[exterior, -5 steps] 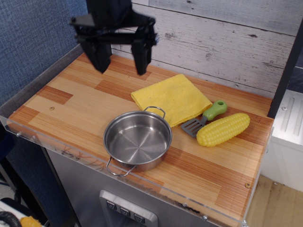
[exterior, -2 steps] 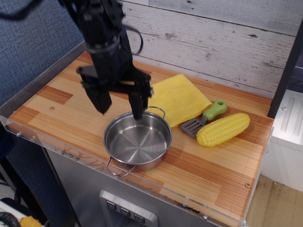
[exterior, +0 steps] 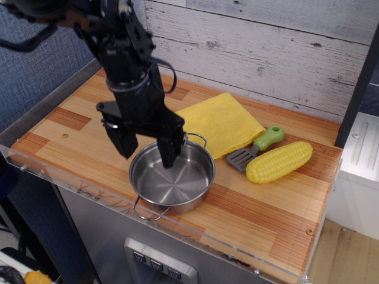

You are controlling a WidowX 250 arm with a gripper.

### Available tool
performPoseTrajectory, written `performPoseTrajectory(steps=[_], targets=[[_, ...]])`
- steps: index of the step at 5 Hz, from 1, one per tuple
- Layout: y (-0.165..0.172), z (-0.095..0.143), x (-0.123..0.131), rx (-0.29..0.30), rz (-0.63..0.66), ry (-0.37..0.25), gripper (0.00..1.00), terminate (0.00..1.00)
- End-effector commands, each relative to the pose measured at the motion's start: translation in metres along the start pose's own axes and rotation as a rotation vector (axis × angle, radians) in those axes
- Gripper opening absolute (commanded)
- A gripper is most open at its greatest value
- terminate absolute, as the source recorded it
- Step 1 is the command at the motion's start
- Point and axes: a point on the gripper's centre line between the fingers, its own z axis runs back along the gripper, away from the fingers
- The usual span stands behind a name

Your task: Place the pan on the far edge of the table

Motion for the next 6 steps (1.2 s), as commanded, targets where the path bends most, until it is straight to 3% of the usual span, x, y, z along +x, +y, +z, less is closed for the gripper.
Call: performPoseTrajectory(steps=[1,2,4,5,6], targets=[[0.033,0.001,-0.008,0.031,0.093,-0.005,1.00,0.00],[0.039,0.002,-0.009,0.037,0.116,-0.003,1.00,0.00],[0.025,-0.024,-0.009,0.017,0.068,0.033,1.00,0.00],[0.022,-0.025,-0.007,0.013,0.065,0.015,1.00,0.00],[0.021,-0.022,-0.006,0.022,0.065,-0.003,0.00,0.00]])
